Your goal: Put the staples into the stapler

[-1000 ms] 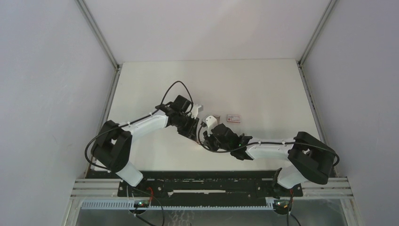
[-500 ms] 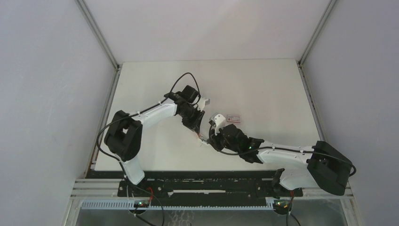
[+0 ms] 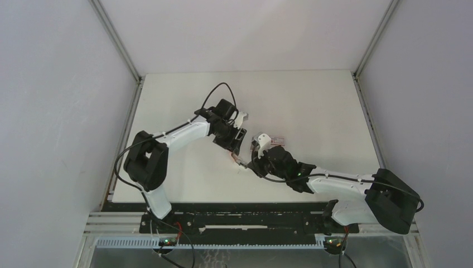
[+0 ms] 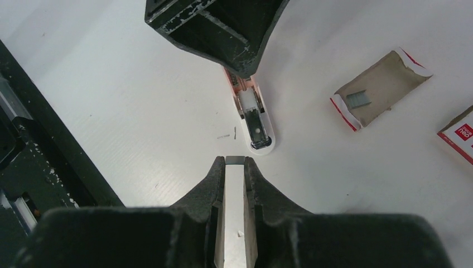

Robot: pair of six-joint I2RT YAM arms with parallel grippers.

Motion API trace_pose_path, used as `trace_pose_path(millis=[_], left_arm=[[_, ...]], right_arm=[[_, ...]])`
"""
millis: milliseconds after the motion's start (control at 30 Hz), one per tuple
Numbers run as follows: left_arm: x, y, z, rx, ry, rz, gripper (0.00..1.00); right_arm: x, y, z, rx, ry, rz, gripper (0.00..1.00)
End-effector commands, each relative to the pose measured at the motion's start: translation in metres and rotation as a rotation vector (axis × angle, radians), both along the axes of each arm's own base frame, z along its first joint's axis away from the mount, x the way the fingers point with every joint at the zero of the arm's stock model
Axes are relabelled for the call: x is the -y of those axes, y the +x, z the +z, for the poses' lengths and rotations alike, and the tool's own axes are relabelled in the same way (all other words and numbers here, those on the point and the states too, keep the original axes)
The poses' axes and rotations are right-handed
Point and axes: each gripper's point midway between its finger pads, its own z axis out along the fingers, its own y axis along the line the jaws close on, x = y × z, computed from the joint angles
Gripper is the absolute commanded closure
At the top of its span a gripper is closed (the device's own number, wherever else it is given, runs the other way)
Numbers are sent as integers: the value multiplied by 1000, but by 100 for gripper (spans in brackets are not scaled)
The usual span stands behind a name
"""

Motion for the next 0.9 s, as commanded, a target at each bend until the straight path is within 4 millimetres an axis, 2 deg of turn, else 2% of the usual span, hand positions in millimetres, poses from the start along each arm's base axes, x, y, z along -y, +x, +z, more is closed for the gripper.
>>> trace_pose_path(millis=[0, 133, 267, 433, 600, 867], left_arm=[[-1, 28, 45, 204, -55, 132, 30], [-4, 26, 67, 271, -202, 354, 27], [3, 13, 74, 279, -418, 561, 24], [29, -24, 60, 208, -562, 674, 24], [44, -43, 47, 157, -642, 740, 23], [53, -40, 17, 143, -555, 715, 23]], right_arm=[[-4, 10, 14, 19, 67, -11, 98], [5, 17, 16, 8, 71, -40, 98], [12, 19, 20, 1, 78, -67, 98], [24, 26, 25, -13, 98, -126, 98], [38, 30, 28, -13, 122, -173, 98], [48, 29, 30, -7, 140, -195, 98]])
